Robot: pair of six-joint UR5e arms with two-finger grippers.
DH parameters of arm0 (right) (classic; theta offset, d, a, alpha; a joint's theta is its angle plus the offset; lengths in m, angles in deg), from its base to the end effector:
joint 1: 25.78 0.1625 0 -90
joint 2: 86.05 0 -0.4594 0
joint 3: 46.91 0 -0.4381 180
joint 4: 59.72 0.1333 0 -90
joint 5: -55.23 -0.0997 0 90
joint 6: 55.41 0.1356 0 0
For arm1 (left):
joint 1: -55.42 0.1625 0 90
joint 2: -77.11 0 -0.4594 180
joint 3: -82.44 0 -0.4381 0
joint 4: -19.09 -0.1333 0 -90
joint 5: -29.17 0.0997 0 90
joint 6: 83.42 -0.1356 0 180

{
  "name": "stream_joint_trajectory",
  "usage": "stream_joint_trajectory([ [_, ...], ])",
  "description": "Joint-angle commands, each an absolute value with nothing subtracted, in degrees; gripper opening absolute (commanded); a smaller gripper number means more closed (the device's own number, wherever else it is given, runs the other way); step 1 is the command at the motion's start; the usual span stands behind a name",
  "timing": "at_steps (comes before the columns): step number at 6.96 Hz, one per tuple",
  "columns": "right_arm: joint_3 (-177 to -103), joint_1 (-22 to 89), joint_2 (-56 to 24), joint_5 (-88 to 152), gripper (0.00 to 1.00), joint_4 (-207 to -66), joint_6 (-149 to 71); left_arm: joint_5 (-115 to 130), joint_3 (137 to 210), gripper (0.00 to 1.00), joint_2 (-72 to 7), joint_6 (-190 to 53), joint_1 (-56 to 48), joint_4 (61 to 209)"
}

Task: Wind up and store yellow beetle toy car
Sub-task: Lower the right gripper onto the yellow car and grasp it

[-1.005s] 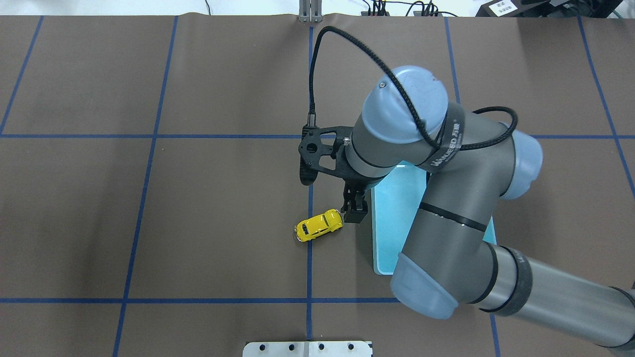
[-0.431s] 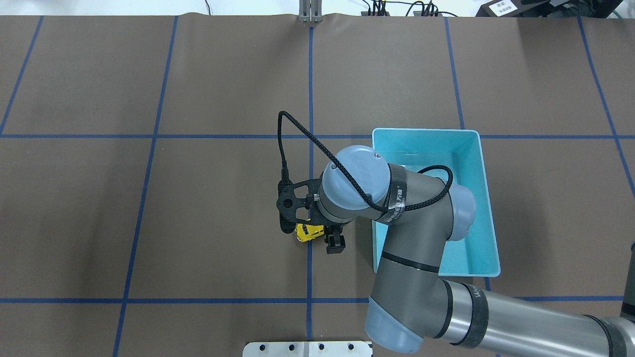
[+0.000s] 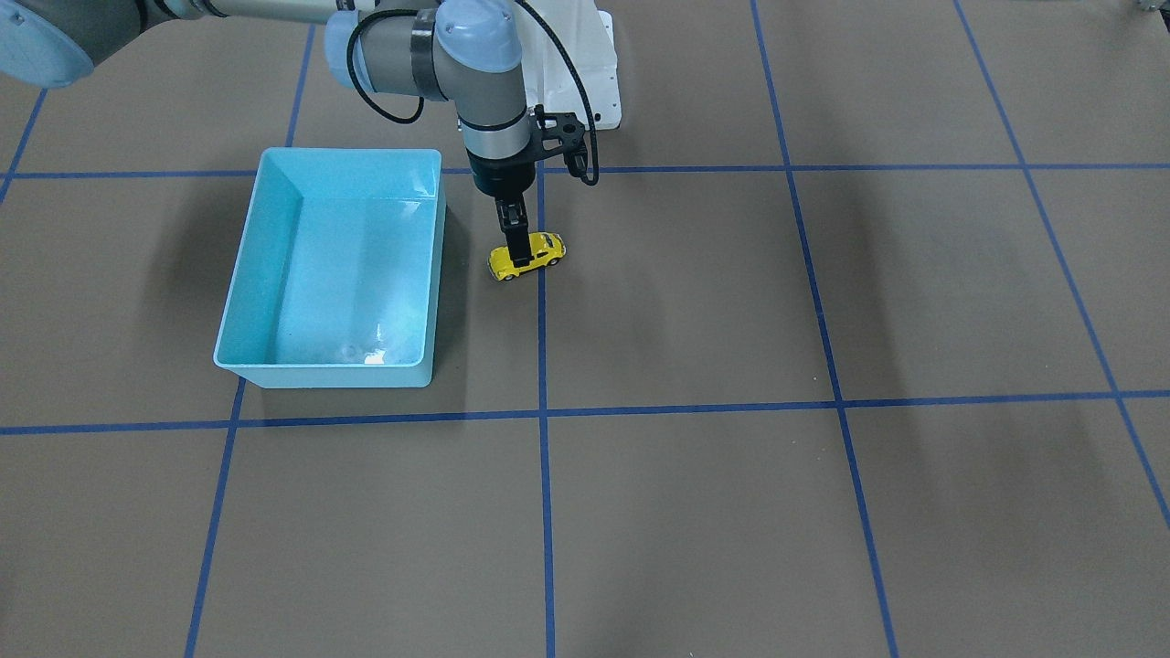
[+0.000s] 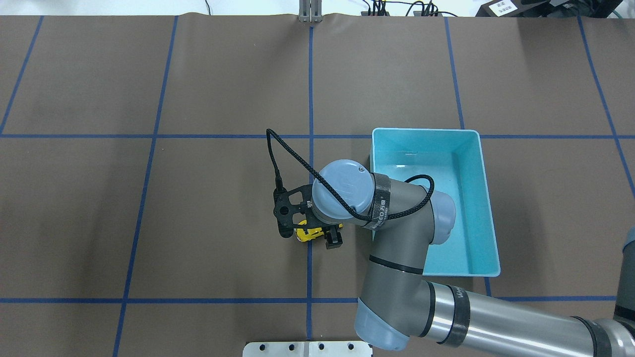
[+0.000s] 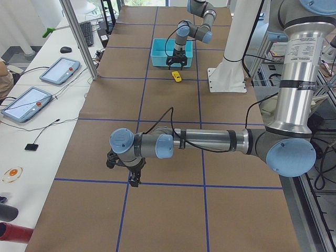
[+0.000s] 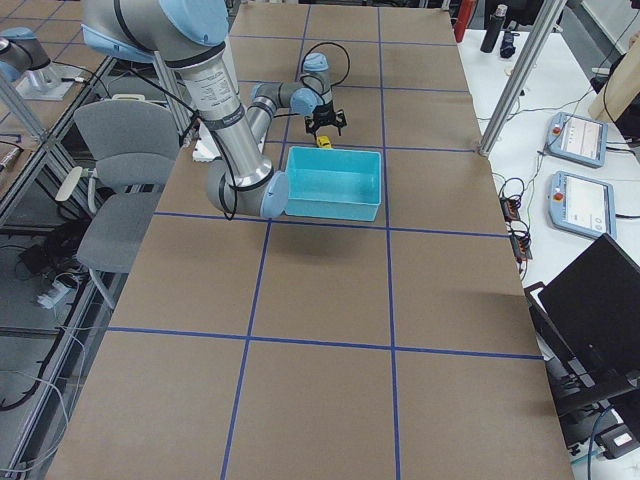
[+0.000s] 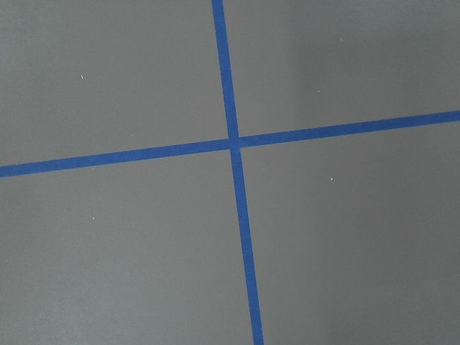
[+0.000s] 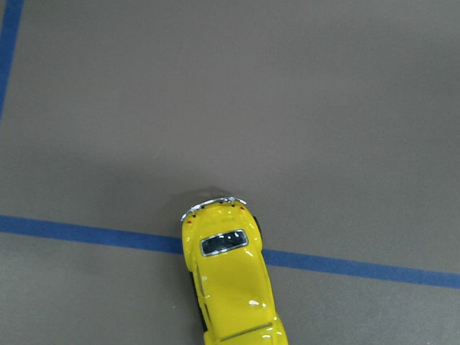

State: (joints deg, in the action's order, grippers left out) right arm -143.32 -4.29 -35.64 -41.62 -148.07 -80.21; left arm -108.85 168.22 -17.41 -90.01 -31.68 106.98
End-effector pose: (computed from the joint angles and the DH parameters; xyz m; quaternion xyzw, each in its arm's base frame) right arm -0.6678 -0.3888 0.2184 0.3539 -0.2008 -0.6806 0.6092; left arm -0.0036 -0.5720 0.7120 -0.0013 0.4071 0.0691 0.9108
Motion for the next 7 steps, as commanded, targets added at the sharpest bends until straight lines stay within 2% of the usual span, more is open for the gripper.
stream_joint_trajectory([
  [1,-139.1,-4.5,-37.3,-40.7,1.00,-145.5,-80.5,-108.9,168.2,1.00,-17.4,-90.0,-31.9,107.0],
  [5,-138.1,-4.8,-36.5,-40.7,0.98,-145.1,-79.8,-108.9,168.2,1.00,-17.4,-90.0,-31.9,107.0],
  [7,-138.0,-4.8,-36.6,-40.7,0.09,-144.3,-79.8,-108.9,168.3,1.00,-17.4,-90.0,-31.9,107.0],
])
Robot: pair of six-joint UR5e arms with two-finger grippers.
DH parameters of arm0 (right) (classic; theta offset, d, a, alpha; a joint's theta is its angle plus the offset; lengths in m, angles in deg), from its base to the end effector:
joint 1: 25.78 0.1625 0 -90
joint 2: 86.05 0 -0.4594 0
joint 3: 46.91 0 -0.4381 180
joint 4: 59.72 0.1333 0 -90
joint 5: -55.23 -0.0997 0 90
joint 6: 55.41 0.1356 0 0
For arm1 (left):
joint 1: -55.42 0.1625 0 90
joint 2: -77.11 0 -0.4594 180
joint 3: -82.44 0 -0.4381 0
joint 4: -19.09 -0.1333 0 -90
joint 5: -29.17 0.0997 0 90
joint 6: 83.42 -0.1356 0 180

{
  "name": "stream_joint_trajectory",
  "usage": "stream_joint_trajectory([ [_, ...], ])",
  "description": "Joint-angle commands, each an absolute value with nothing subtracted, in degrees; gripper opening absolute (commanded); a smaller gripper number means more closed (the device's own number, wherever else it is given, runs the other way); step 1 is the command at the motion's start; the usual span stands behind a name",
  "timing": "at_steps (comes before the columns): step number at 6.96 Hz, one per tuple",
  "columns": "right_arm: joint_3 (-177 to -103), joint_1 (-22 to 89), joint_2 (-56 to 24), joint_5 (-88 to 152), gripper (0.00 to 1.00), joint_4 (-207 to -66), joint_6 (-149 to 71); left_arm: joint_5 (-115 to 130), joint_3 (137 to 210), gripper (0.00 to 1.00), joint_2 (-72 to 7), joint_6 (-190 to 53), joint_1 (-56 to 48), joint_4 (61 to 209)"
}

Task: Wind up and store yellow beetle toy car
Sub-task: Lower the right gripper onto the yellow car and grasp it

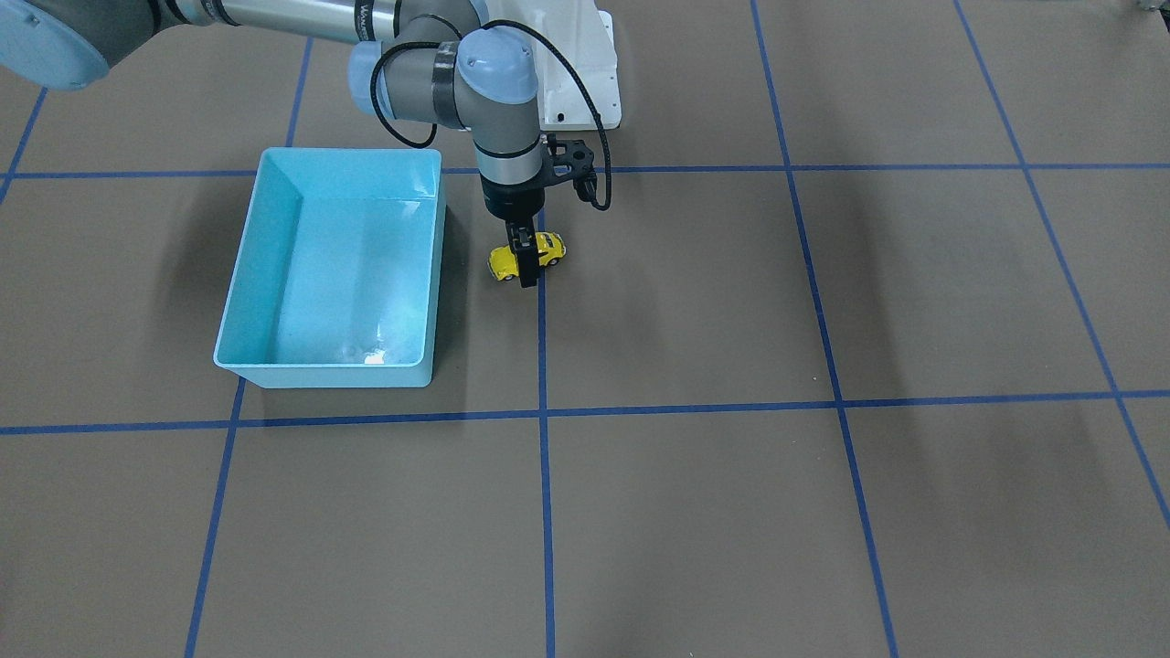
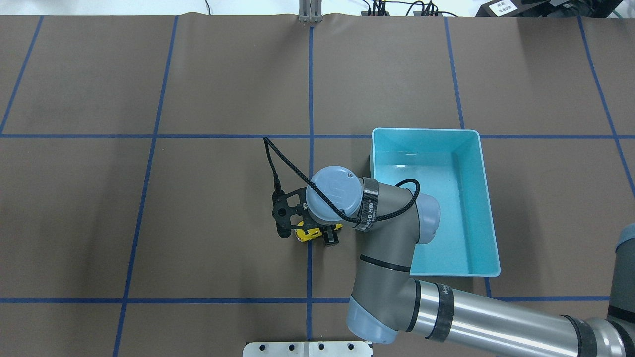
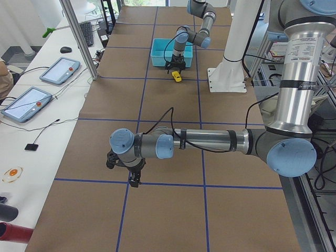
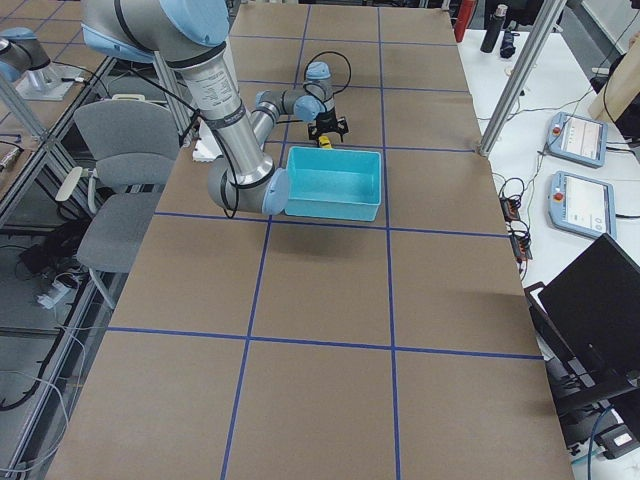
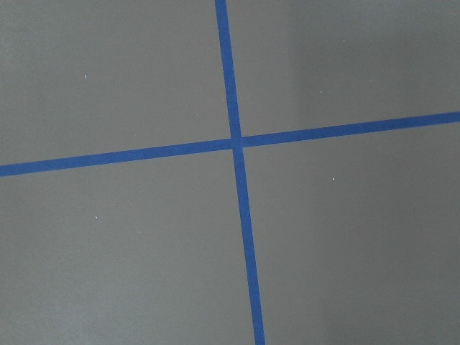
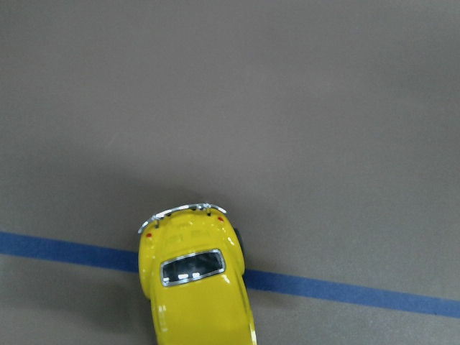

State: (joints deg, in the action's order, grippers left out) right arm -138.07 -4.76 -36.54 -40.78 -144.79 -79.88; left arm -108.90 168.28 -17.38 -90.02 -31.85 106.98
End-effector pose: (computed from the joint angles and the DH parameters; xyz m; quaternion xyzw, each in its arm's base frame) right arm -0.6967 -0.3953 0.2410 0.3472 -0.1941 -0.6820 0.6137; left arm -0.0052 -0.5718 0.7116 -0.0004 0.4075 0.0680 0.9107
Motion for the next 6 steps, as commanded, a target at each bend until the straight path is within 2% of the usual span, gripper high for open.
stream_joint_trajectory([
  [1,-138.1,-4.8,-36.6,-40.7,0.00,-144.3,-79.8,-108.9,168.3,1.00,-17.4,-90.0,-31.9,107.0],
  [6,-141.4,-4.8,-38.0,-41.1,0.00,-144.9,-74.0,-108.9,168.2,1.00,-17.4,-90.0,-31.9,107.0],
])
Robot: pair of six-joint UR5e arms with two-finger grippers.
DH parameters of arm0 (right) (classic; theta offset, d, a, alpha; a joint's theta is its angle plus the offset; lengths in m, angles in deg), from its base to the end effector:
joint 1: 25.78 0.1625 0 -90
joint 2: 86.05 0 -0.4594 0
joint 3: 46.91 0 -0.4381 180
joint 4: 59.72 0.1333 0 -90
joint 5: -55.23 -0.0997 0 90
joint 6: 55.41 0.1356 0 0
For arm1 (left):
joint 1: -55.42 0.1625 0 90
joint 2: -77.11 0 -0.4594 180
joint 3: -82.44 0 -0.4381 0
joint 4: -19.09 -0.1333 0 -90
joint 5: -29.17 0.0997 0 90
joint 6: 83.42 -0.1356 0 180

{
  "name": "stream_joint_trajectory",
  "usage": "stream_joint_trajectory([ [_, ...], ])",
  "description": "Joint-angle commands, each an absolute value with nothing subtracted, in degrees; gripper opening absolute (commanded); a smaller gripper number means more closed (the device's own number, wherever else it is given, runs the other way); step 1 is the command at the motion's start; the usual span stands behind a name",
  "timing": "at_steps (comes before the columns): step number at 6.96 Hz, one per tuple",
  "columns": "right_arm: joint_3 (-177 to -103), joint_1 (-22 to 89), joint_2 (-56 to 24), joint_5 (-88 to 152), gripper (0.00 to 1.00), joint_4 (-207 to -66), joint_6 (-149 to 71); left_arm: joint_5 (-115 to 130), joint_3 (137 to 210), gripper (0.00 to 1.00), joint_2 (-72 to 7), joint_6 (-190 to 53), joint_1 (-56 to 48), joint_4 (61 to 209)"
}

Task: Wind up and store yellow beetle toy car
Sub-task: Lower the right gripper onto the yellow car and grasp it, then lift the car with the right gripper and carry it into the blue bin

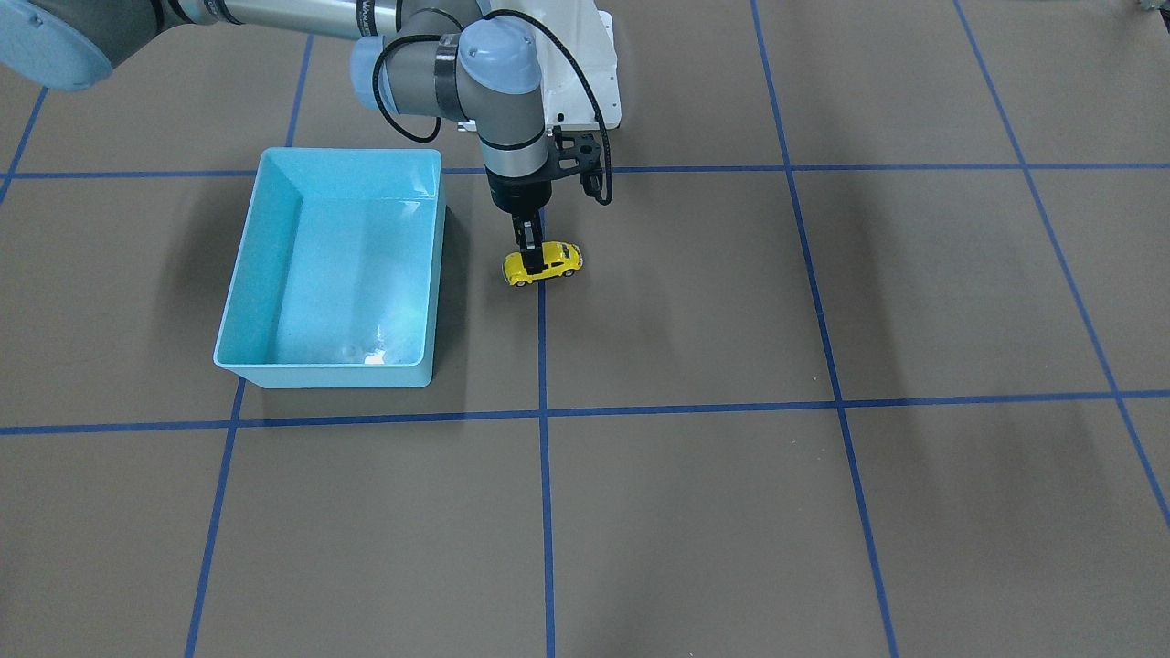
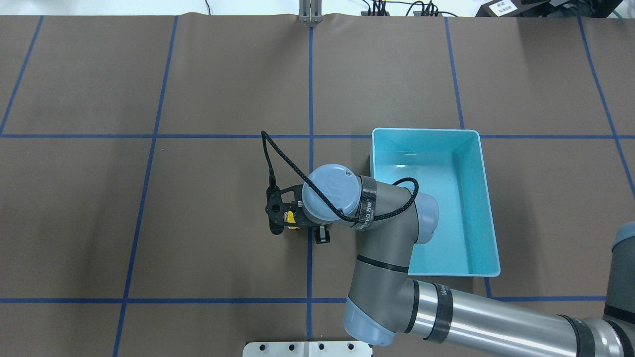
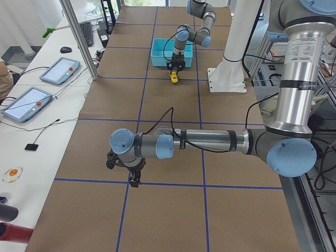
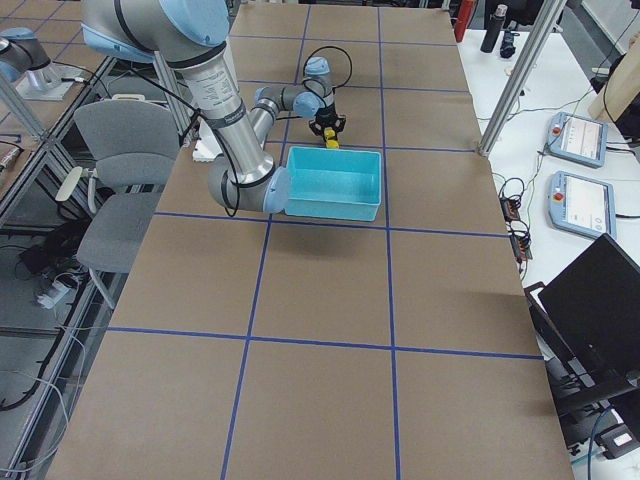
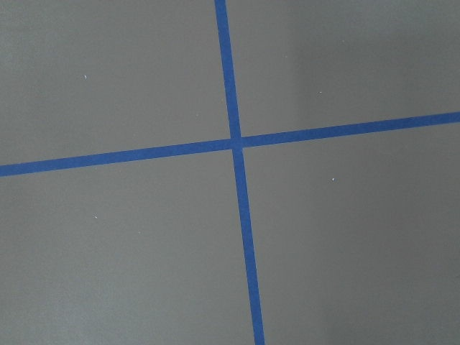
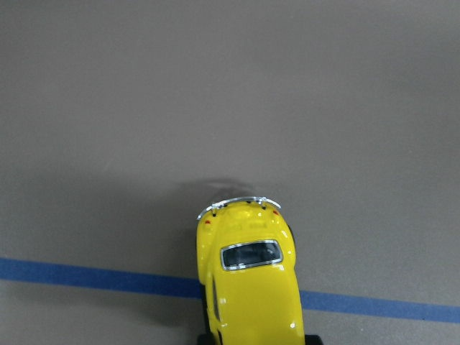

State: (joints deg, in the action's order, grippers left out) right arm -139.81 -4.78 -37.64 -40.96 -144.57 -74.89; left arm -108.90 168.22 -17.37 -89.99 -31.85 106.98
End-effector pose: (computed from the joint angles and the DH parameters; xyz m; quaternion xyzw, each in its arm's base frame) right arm -0.6901 -0.3920 0.2104 0.3601 -0.2200 -0.6485 0.6335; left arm -0.0052 -0.5716 0.7123 -0.0011 0.4075 0.0675 0.9107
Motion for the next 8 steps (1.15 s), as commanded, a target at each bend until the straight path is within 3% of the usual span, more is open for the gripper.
stream_joint_trajectory([
  [1,-145.0,-4.5,-38.1,-41.1,0.00,-149.1,-74.4,-108.9,168.1,1.00,-17.4,-90.0,-31.9,107.0],
  [5,-165.2,10.8,-36.3,-50.3,0.00,-172.1,-84.4,-108.9,167.6,1.00,-17.4,-90.1,-31.9,107.0],
  [8,-173.2,16.8,-18.4,-56.2,0.00,-165.0,-92.0,-108.9,167.5,1.00,-17.4,-90.1,-31.8,107.0],
])
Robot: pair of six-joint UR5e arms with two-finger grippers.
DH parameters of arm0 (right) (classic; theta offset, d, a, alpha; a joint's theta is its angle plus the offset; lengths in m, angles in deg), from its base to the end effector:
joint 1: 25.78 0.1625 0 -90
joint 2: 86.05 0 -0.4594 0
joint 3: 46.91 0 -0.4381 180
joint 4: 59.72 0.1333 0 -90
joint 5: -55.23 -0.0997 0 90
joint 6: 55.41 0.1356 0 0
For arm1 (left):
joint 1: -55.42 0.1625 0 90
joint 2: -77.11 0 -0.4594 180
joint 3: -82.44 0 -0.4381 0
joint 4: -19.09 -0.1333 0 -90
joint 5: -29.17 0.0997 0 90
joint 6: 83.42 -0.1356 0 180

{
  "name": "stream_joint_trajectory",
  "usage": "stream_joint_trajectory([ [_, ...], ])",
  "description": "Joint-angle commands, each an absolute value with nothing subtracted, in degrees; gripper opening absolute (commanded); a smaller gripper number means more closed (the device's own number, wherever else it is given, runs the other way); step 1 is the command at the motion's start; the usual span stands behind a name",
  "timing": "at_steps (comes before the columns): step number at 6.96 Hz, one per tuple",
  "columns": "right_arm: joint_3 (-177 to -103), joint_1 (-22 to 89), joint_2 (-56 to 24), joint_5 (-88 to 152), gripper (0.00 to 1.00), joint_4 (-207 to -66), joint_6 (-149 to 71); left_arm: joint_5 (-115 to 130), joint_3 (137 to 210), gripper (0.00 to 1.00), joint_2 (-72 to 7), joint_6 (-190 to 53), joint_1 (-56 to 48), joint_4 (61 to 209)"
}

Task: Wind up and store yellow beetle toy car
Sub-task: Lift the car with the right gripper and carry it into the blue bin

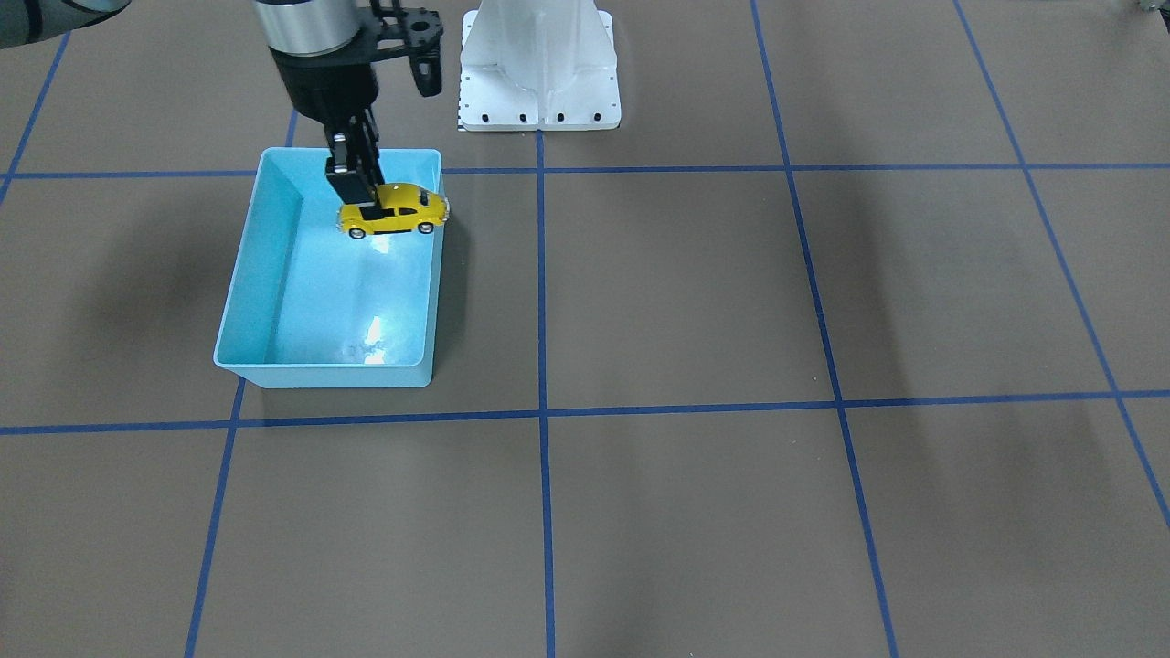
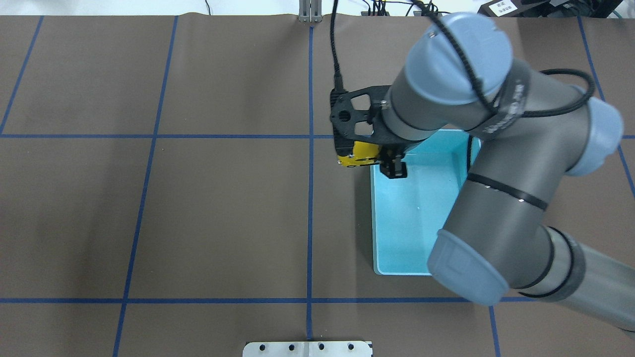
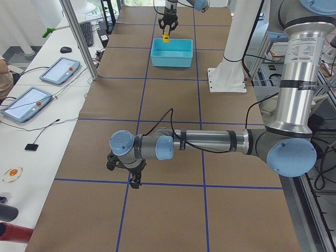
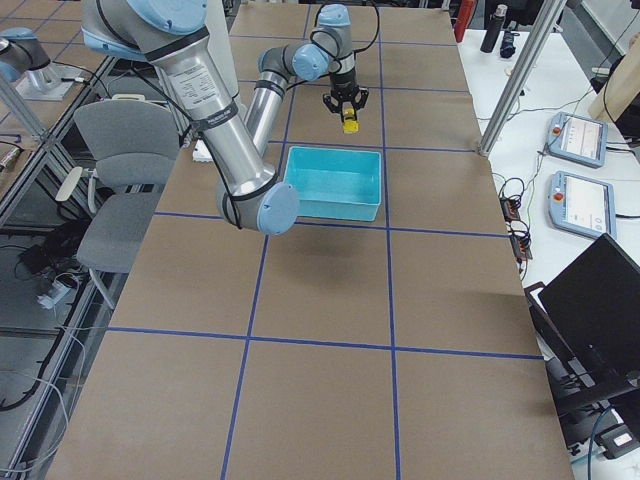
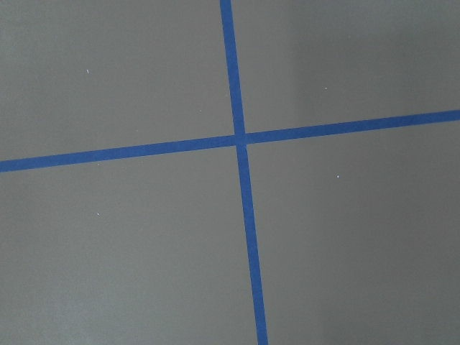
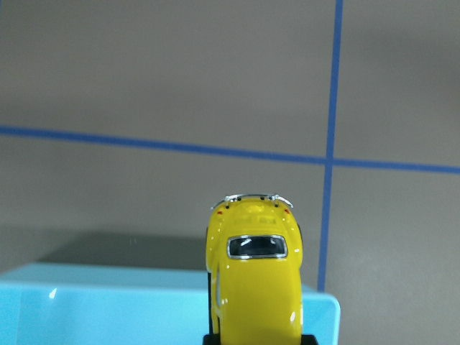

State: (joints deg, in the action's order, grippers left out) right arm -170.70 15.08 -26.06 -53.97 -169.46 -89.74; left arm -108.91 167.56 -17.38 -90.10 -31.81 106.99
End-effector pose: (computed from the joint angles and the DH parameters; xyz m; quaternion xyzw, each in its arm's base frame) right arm -0.3836 -0.4491 0.1899 0.3468 -0.2010 -0.6551 0.6404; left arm -0.0048 -0.5706 0.7183 -0.0059 0.4077 0.0664 0.9107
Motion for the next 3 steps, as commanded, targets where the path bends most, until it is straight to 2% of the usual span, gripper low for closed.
stream_joint_trajectory([
  [1,-173.1,16.7,-12.5,-57.3,0.00,-159.8,-92.1,-108.9,167.5,1.00,-17.4,-90.1,-31.8,107.0],
  [2,-171.6,16.5,-8.3,-57.4,0.00,-154.3,-91.9,-108.9,167.4,1.00,-17.4,-90.1,-31.8,107.1],
  [3,-167.0,16.5,-7.4,-59.0,0.00,-149.4,-91.8,-108.9,167.4,1.00,-17.4,-90.1,-31.8,107.1],
])
